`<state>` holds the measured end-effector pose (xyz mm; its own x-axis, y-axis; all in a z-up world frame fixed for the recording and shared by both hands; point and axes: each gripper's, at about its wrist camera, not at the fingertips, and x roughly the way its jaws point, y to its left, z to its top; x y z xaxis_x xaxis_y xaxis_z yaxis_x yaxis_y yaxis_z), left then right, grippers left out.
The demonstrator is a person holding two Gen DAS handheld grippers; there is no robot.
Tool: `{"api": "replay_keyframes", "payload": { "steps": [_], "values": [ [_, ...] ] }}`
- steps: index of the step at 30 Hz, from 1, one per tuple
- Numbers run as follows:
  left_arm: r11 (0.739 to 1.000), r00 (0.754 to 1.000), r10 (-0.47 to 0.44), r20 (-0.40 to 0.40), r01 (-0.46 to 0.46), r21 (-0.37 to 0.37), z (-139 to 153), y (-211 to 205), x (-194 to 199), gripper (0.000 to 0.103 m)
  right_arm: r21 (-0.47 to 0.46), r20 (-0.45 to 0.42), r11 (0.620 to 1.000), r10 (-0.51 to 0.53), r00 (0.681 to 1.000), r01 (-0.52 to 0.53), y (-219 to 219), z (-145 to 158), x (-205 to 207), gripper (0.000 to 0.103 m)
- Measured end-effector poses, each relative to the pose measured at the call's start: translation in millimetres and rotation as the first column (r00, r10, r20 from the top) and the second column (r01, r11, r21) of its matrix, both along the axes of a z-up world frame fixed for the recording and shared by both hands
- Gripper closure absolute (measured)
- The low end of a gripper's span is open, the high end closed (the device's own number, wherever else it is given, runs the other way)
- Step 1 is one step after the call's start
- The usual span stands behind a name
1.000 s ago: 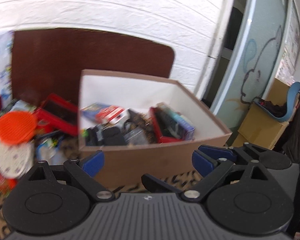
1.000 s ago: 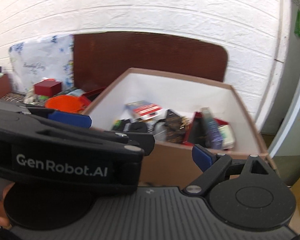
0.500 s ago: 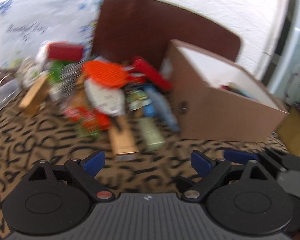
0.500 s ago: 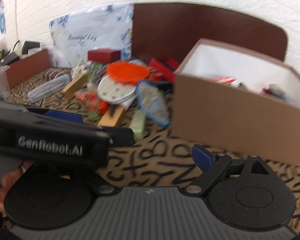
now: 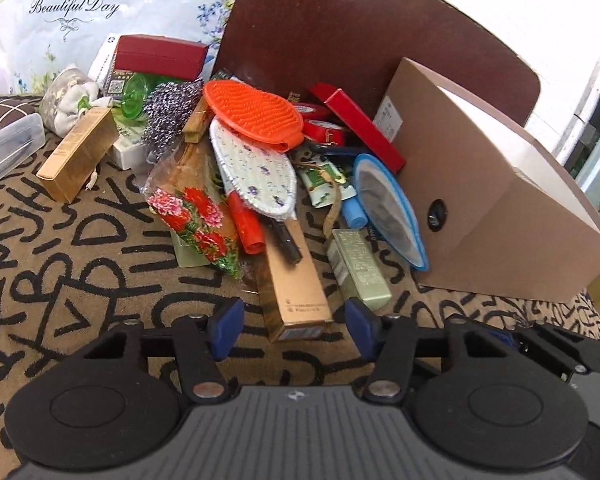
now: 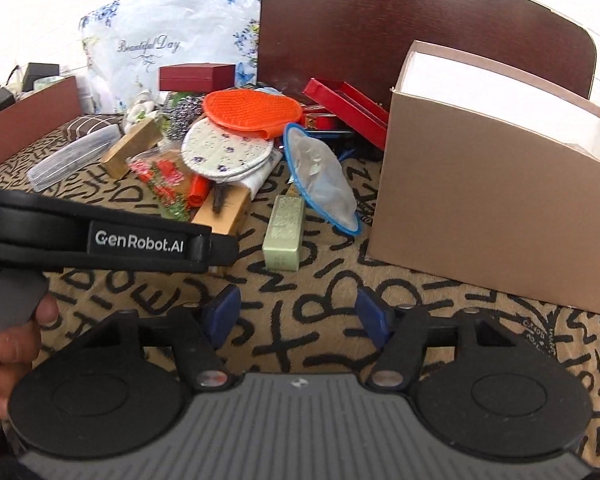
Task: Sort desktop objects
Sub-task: 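Withdraw the left tool from the box back to the pile, then grasp the gold box with the left tool while the right tool grasps the green box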
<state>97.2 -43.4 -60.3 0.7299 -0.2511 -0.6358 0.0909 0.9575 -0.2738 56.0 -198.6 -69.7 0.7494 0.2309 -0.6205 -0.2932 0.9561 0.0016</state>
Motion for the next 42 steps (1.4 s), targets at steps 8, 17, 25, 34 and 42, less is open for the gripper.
{"api": "replay_keyframes", "payload": {
  "steps": [8, 17, 25, 34, 42],
  "values": [
    [1.0, 1.0, 0.002, 0.004, -0.002, 0.011, -5.4, 1.2, 11.7, 0.045, 0.007, 0.005, 1.0, 0.014, 1.0, -0.014, 8.5, -4.4, 16.4, 0.055],
    [0.998, 1.0, -0.013, 0.017, 0.012, 0.059, -7.2, 0.1, 18.2, 0.061, 0.009, -0.001, 1.0, 0.03, 1.0, -0.03, 14.5, -10.1, 29.5, 0.08],
    [0.998, 0.999, -0.045, -0.006, 0.045, 0.054, -2.6, 7.5, 2.3, 0.068, 0.003, -0.006, 0.998, 0.056, 0.998, -0.056, 13.3, -3.4, 15.6, 0.082],
    [0.989, 0.991, -0.13, -0.039, 0.132, 0.072, -1.7, 11.0, -43.9, 0.068, -0.014, -0.029, 0.994, 0.105, 0.994, -0.106, 3.9, 3.0, -31.2, 0.082],
    [0.981, 0.985, -0.162, -0.051, 0.166, 0.095, -2.7, 10.0, -68.7, 0.068, -0.025, -0.066, 0.993, 0.116, 0.991, -0.117, -9.3, 1.9, -75.4, 0.082]
  ]
}}
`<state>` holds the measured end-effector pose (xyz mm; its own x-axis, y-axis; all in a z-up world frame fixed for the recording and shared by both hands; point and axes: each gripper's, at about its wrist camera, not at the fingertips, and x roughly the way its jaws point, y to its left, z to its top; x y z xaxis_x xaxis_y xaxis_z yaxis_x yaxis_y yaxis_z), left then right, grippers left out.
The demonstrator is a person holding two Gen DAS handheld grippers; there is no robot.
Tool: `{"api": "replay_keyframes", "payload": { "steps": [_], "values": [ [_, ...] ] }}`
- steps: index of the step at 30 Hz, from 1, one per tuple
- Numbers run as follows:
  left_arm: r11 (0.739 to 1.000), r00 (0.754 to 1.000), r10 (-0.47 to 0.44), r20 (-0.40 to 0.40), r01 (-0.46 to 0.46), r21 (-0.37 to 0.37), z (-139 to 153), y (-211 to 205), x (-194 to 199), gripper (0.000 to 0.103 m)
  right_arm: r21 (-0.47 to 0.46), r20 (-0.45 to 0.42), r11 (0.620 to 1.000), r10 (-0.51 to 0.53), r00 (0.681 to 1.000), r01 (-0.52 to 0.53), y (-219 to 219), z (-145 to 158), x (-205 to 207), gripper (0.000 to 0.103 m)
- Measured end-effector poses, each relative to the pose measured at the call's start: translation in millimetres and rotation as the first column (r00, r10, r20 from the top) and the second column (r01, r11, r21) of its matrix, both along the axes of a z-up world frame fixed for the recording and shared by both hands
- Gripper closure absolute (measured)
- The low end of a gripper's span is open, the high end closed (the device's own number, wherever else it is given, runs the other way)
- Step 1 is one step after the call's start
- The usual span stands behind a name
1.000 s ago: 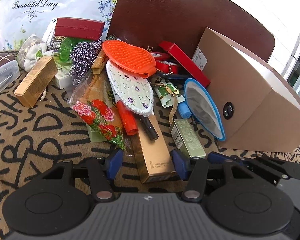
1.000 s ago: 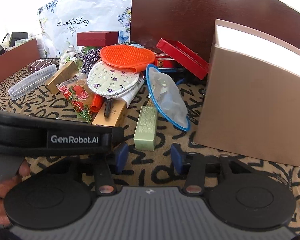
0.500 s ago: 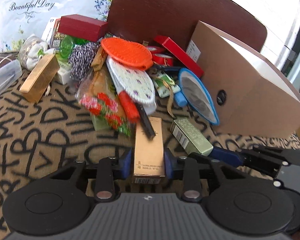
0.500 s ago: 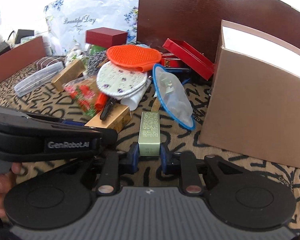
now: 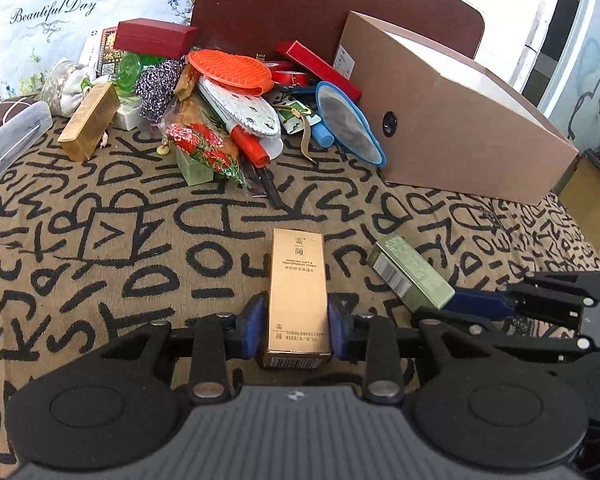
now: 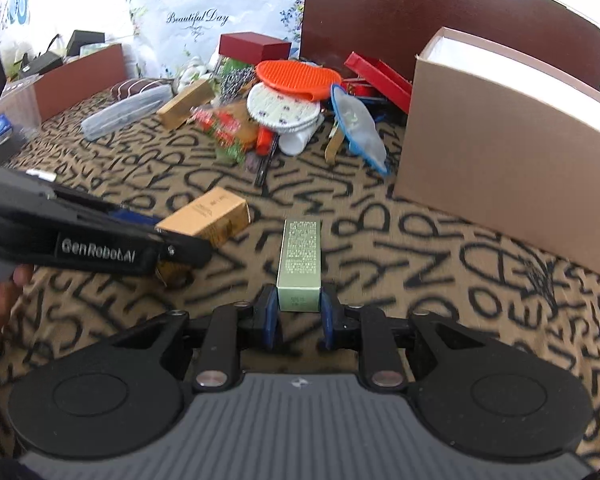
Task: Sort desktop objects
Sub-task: 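Grasp the gold box with the left tool while the right tool grasps the green box, then carry the gold box with the left tool while the right tool carries the green box to the white box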
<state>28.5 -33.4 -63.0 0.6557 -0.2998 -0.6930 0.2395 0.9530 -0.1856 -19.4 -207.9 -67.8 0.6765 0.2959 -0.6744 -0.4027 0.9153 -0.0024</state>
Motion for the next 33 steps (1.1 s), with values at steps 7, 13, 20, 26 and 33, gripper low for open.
{"api": "replay_keyframes", "payload": {
  "steps": [7, 13, 20, 26, 33],
  "values": [
    [1.0, 1.0, -0.008, 0.007, 0.007, 0.029, -0.7, -7.7, 9.3, 0.059, 0.008, 0.004, 1.0, -0.012, 1.0, 0.012, 1.8, -1.0, 5.7, 0.08],
    [0.999, 1.0, -0.018, 0.008, 0.018, 0.044, -0.8, -9.3, 9.9, 0.061, 0.014, 0.005, 1.0, -0.015, 1.0, 0.015, 3.7, -1.2, 15.7, 0.079],
    [0.997, 0.999, -0.03, 0.012, 0.029, 0.067, -0.6, -10.5, 11.9, 0.062, 0.015, 0.004, 1.0, -0.016, 1.0, 0.016, 6.3, -3.3, 24.2, 0.079],
    [0.997, 1.0, -0.023, 0.008, 0.022, 0.075, 3.8, -11.7, 10.4, 0.069, 0.036, 0.0, 0.999, -0.007, 1.0, 0.007, 4.0, -2.3, 22.2, 0.081],
    [0.997, 0.996, -0.081, 0.043, 0.08, 0.005, 31.2, -22.5, 3.7, 0.069, 0.081, 0.049, 0.996, -0.031, 0.998, 0.027, -13.3, 20.5, 14.1, 0.082]
  ]
}}
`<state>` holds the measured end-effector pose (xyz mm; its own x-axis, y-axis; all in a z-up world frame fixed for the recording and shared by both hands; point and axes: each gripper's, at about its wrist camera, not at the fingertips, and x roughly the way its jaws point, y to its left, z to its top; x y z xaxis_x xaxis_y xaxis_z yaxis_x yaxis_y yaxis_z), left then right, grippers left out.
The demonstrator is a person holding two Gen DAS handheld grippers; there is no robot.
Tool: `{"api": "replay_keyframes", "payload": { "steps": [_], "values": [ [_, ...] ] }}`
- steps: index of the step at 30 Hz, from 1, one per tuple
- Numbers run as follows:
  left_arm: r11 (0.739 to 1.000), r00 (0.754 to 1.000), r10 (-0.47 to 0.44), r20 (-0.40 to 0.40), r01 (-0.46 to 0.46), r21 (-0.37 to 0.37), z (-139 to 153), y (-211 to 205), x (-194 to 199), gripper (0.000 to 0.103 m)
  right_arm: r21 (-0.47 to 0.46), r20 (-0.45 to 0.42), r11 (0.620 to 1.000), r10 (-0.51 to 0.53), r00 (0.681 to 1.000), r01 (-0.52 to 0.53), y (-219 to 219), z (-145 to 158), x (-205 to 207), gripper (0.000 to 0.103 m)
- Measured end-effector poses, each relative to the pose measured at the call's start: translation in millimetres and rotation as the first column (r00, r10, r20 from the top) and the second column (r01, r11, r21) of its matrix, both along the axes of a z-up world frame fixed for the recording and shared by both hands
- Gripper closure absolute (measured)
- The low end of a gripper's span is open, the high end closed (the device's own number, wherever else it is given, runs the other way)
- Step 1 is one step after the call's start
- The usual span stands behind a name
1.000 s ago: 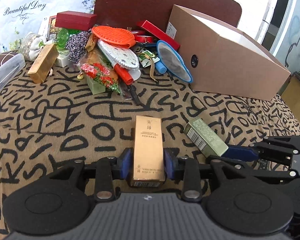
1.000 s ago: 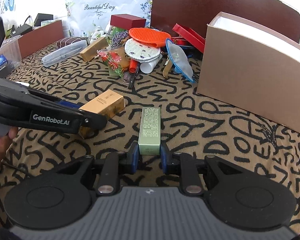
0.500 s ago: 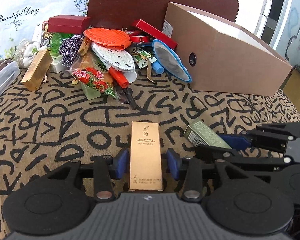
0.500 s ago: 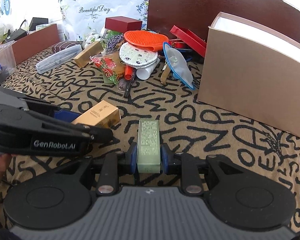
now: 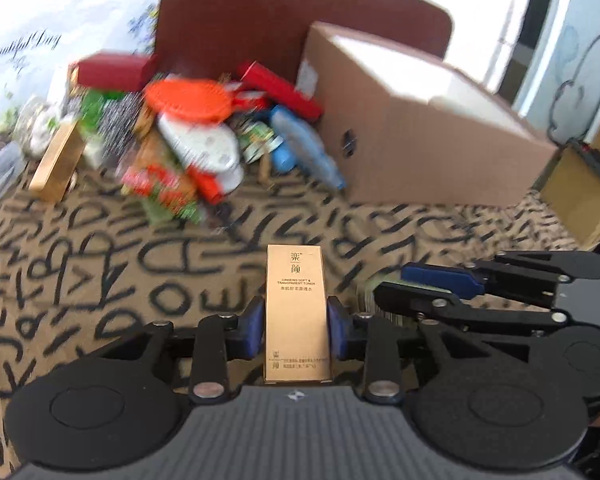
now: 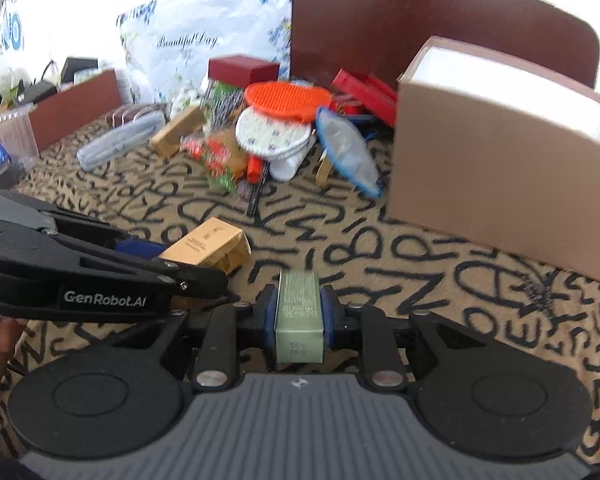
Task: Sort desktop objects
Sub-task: 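Carry the gold box with the left tool while the right tool carries the green box to the white box, then open both tools to drop the gold and green boxes into the white box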
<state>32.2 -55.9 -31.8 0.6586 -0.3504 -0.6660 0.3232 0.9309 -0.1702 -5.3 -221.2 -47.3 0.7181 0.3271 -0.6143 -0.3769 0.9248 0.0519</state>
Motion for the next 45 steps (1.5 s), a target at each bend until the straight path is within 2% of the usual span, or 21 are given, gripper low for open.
{"api": "replay_keyframes", "payload": {
  "steps": [10, 16, 21, 27, 33, 41, 45],
  "values": [
    [0.989, 0.987, -0.118, 0.11, 0.126, -0.075, 62.7, -38.0, 14.7, 0.069, 0.02, 0.154, 0.999, -0.049, 0.987, 0.046, -43.0, 58.7, -1.4, 0.082],
    [0.982, 0.969, -0.155, 0.193, 0.172, -0.074, 99.5, -67.8, 37.0, 0.069, 0.011, 0.251, 0.995, -0.095, 0.963, 0.095, -71.8, 93.4, 14.7, 0.082],
    [0.984, 0.968, -0.146, 0.202, 0.163, -0.068, 113.7, -92.9, 71.0, 0.069, -0.006, 0.311, 0.988, -0.142, 0.94, 0.152, -92.4, 111.2, 39.9, 0.082],
    [0.987, 0.975, -0.146, 0.167, 0.154, -0.04, 109.3, -121.7, 116.8, 0.069, 0.026, 0.272, 0.976, -0.214, 0.938, 0.215, -123.2, 108.3, 87.2, 0.082],
    [0.988, 0.982, -0.151, 0.116, 0.152, 0.001, 89.1, -140.9, 152.9, 0.069, 0.029, 0.251, 0.971, -0.238, 0.938, 0.238, -131.0, 102.3, 119.8, 0.082],
    [0.99, 0.987, -0.139, 0.083, 0.138, 0.02, 73.0, -147.7, 175.3, 0.069, 0.088, 0.176, 0.966, -0.256, 0.951, 0.244, -139.7, 84.2, 151.7, 0.082],
    [0.99, 0.987, -0.139, 0.085, 0.138, 0.023, 68.3, -148.8, 180.5, 0.069, 0.069, 0.136, 0.965, -0.26, 0.956, 0.252, -139.9, 70.5, 167.1, 0.082]
  ]
}}
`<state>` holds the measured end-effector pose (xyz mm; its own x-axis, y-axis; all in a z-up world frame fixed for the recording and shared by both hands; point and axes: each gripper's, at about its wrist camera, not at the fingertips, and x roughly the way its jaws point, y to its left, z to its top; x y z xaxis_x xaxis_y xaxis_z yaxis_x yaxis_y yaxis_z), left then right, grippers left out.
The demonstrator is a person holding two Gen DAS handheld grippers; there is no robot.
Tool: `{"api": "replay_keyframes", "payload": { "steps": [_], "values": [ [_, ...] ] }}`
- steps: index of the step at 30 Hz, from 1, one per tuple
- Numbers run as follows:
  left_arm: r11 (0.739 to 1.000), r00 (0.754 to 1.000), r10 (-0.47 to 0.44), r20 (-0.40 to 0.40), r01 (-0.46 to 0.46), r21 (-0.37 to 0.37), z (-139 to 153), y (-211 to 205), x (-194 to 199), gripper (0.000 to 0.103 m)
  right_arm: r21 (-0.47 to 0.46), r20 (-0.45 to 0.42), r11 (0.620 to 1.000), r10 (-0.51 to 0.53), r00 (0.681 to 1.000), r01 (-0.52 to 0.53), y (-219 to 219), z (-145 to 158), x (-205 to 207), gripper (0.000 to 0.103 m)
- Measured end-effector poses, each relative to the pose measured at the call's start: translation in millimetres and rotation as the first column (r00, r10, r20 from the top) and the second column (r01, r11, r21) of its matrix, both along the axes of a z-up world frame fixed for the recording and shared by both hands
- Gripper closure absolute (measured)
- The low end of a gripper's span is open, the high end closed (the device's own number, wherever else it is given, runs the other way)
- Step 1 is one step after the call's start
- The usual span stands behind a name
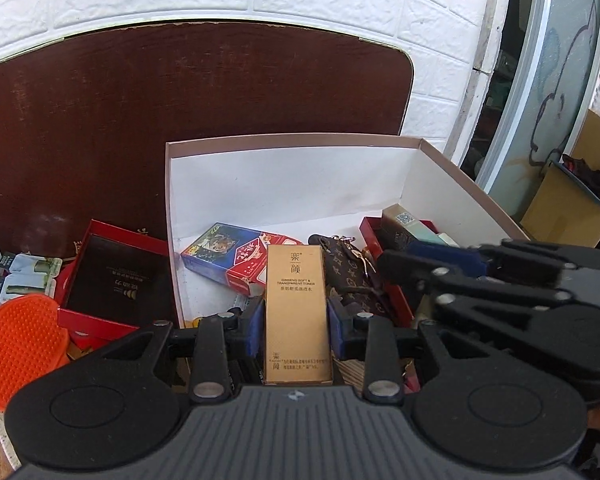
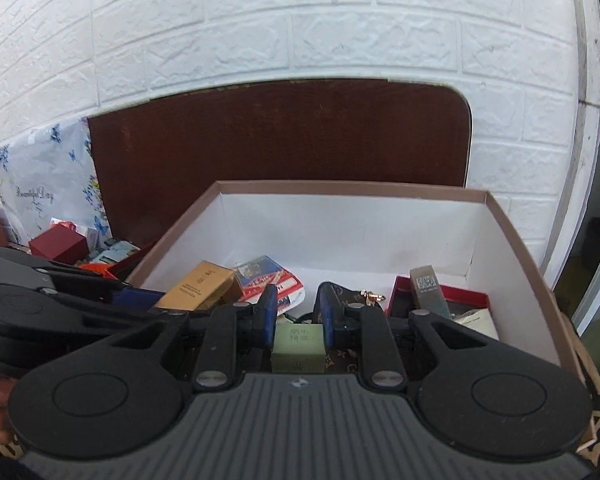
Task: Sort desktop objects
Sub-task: 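Open both tools to drop the gold and green boxes into the white box, then withdraw both tools from the white box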
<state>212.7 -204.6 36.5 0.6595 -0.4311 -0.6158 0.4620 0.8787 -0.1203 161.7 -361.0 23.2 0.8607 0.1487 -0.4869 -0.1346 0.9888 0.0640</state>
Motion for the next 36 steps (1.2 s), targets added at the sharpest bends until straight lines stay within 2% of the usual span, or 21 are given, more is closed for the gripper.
{"api": "replay_keyframes", "payload": {
  "steps": [2, 3, 4, 5, 7, 8, 10, 12, 13, 14, 15, 20, 28, 36],
  "values": [
    [1.0, 1.0, -0.001, 0.024, 0.001, -0.018, -0.1, 1.2, 0.1, 0.066, -0.018, -0.009, 1.0, 0.004, 1.0, -0.004, 0.8, -5.4, 4.3, 0.08],
    [0.999, 0.999, 0.0, 0.042, 0.002, -0.038, 0.6, 3.6, -1.2, 0.056, -0.022, -0.009, 1.0, 0.001, 1.0, -0.001, 0.1, -6.7, 5.1, 0.079],
    [0.999, 0.999, 0.01, 0.052, -0.008, -0.054, 1.3, 6.3, -1.6, 0.049, -0.027, -0.01, 1.0, -0.013, 1.0, 0.013, -1.4, -7.3, 5.1, 0.073],
    [0.998, 0.998, 0.027, 0.056, -0.023, -0.063, 2.3, 8.4, -1.0, 0.035, -0.029, -0.002, 0.999, -0.039, 0.999, 0.039, -4.4, -7.8, 4.4, 0.063],
    [0.993, 0.998, 0.013, 0.059, -0.006, -0.121, 4.3, 13.9, -0.2, 0.022, -0.012, 0.02, 0.997, -0.07, 0.997, 0.071, -13.3, -7.5, 0.8, 0.049],
    [0.991, 0.998, 0.021, 0.059, -0.013, -0.136, 5.7, 13.6, -0.3, 0.013, -0.002, 0.025, 0.997, -0.074, 0.997, 0.074, -16.8, -6.2, -1.6, 0.048],
    [0.99, 0.996, 0.048, 0.076, -0.037, -0.138, 8.1, 12.4, -3.0, 0.01, -0.005, 0.031, 0.997, -0.08, 0.996, 0.08, -19.6, -5.3, -5.0, 0.045],
    [0.992, 0.995, 0.055, 0.08, -0.045, -0.121, 10.3, 9.7, -4.5, 0.009, -0.023, 0.045, 0.996, -0.085, 0.995, 0.086, -19.5, -5.0, -9.0, 0.037],
    [0.992, 0.995, 0.057, 0.078, -0.048, -0.116, 11.1, 8.7, -5.2, 0.008, -0.034, 0.048, 0.995, -0.088, 0.995, 0.089, -19.0, -5.5, -10.7, 0.026],
    [0.992, 0.995, 0.059, 0.077, -0.049, -0.116, 11.7, 8.9, -7.0, 0.007, -0.042, 0.05, 0.995, -0.092, 0.995, 0.094, -18.9, -6.1, -12.6, 0.01],
    [0.992, 0.995, 0.058, 0.08, -0.049, -0.117, 12.4, 9.0, -8.4, 0.005, -0.047, 0.056, 0.994, -0.094, 0.994, 0.097, -18.6, -6.6, -14.8, 0.006],
    [0.995, 0.992, 0.067, 0.111, -0.057, -0.086, 15.8, 7.7, -18.4, 0.0, -0.054, 0.054, 0.995, -0.078, 0.995, 0.081, -16.0, -5.4, -23.1, 0.005],
    [0.996, 0.989, 0.062, 0.132, -0.054, -0.068, 23.8, 8.3, -42.4, 0.0, -0.042, 0.065, 0.993, -0.111, 0.992, 0.114, -17.3, 1.5, -47.2, 0.002],
    [0.997, 0.983, 0.071, 0.168, -0.066, -0.038, 27.0, 6.1, -81.1, 0.0, -0.052, 0.075, 0.988, -0.14, 0.987, 0.144, -18.3, 9.3, -88.6, 0.002]
  ]
}}
